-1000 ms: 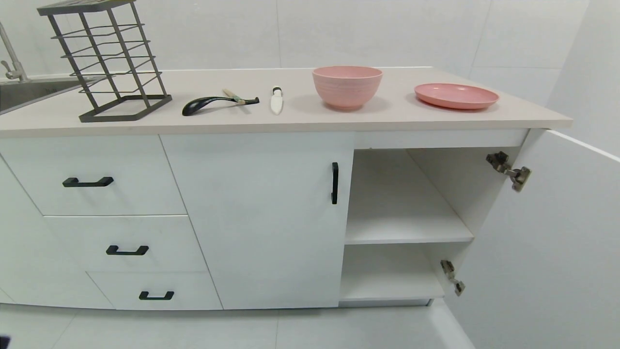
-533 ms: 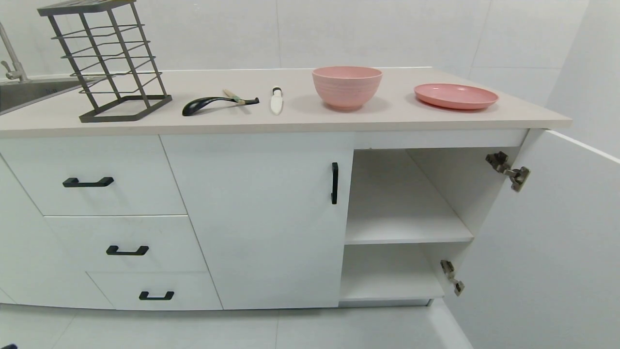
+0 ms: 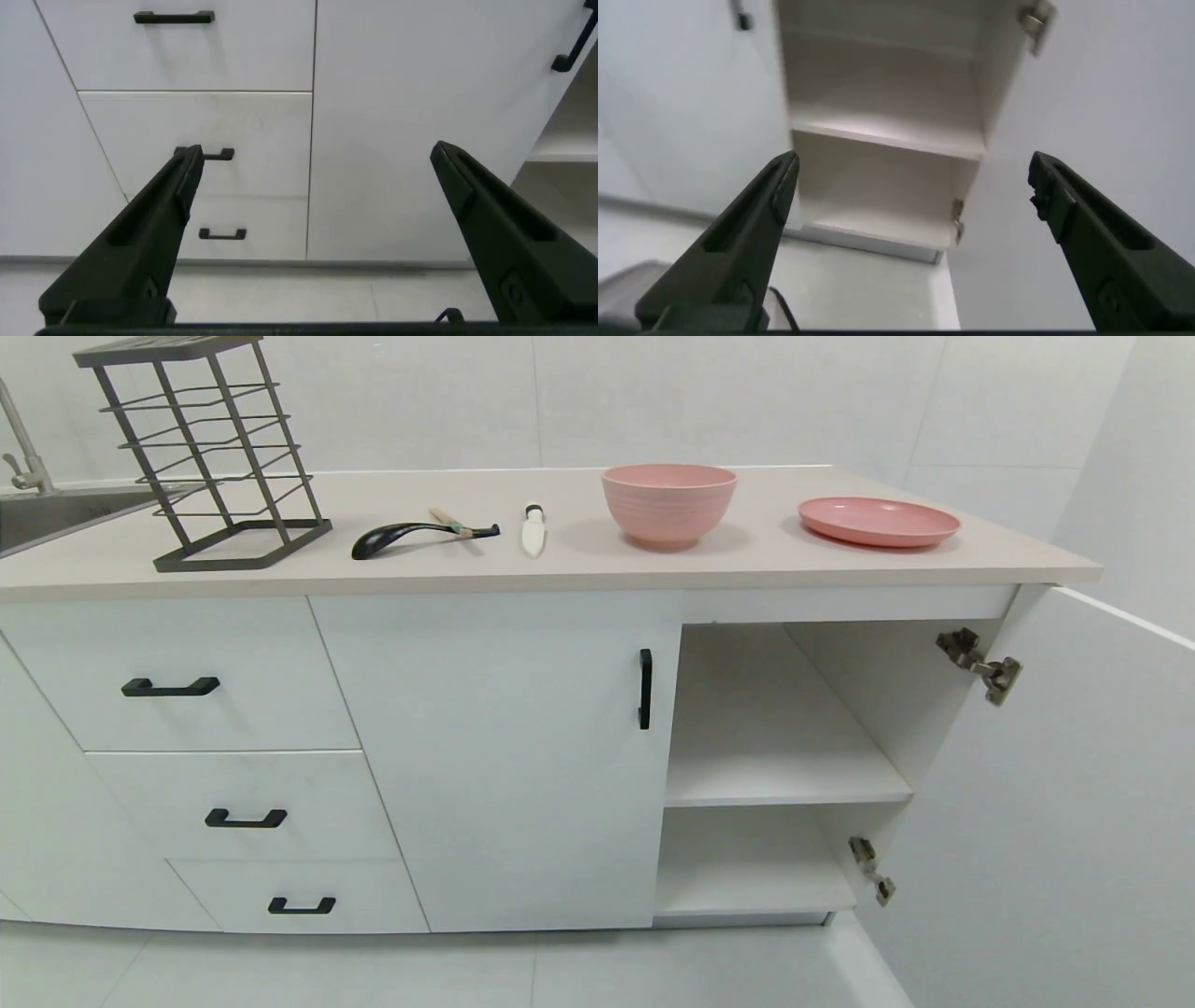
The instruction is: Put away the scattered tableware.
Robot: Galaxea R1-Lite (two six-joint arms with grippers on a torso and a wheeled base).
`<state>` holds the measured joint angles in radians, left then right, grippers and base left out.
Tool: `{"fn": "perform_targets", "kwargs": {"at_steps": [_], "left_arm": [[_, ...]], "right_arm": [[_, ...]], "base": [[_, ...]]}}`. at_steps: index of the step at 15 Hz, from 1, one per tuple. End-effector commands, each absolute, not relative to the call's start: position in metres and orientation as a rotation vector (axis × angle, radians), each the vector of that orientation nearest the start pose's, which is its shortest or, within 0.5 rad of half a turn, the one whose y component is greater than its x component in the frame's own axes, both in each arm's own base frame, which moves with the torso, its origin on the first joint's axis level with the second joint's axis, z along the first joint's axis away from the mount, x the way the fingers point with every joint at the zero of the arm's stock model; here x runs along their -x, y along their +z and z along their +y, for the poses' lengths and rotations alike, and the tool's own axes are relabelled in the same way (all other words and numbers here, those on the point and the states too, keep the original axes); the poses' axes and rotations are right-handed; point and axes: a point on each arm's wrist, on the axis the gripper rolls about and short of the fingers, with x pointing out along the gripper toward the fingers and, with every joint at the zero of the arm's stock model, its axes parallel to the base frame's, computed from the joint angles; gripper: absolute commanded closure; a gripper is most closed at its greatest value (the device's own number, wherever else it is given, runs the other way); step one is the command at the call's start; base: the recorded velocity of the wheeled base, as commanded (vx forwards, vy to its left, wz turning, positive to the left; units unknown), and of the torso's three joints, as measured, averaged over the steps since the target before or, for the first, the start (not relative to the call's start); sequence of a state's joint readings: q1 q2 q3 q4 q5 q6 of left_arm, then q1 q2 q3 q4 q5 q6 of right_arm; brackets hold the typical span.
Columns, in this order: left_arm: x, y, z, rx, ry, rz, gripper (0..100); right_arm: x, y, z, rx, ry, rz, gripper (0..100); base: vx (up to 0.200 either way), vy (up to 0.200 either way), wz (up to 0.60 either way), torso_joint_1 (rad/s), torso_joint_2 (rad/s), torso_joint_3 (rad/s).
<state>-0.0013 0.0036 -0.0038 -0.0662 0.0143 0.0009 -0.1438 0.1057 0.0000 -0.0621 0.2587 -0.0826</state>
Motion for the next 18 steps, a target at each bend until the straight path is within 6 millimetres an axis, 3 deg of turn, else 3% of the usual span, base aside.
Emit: {"fn": "perform_targets", "kwargs": {"at_steps": [1,3,8,11,13,14,17,18], "left_arm": [[0.0233,0.0829,0.0003,0.004,0.014,-0.068,0],[0.0234,0.0752,-0.0009,0.031,-0.043,0.016,0],[0.0230,0.0761,-0.0012,-0.006,-0.055,-0.003,0],[0.0230,0.0761,-0.0012,-0.008,-0.058,-0.003,0],[0.0230,0.0761,-0.0013,-0.006,-0.057,-0.003,0],[0.0230,0.0761,-0.0012,-0.005,-0.057,-0.003,0],[0.0229,0.0761,-0.0012,-0.006,-0.054,-0.003,0],[0.0230,0.0761,-0.0012,-0.006,-0.055,-0.003,0]], "right_arm": [[0.0138,0.0838,0.0067,0.032,0.065,0.044,0],[0.0137,0.0831,0.0063,-0.013,0.041,0.056,0],[0.0138,0.0830,0.0070,0.008,0.076,0.057,0],[0.0158,0.0833,0.0130,0.012,0.407,0.051,0],[0.0167,0.0832,0.0116,-0.015,0.502,0.062,0],[0.0171,0.0832,0.0109,-0.035,0.487,0.061,0],[0.0162,0.0834,0.0056,-0.002,0.172,0.024,0],[0.0162,0.0830,0.0049,0.000,0.141,0.027,0]], "base": [[0.000,0.000,0.00,0.000,0.00,0.000],[0.000,0.000,0.00,0.000,0.00,0.000],[0.000,0.000,0.00,0.000,0.00,0.000],[0.000,0.000,0.00,0.000,0.00,0.000],[0.000,0.000,0.00,0.000,0.00,0.000],[0.000,0.000,0.00,0.000,0.00,0.000],[0.000,0.000,0.00,0.000,0.00,0.000],[0.000,0.000,0.00,0.000,0.00,0.000]]}}
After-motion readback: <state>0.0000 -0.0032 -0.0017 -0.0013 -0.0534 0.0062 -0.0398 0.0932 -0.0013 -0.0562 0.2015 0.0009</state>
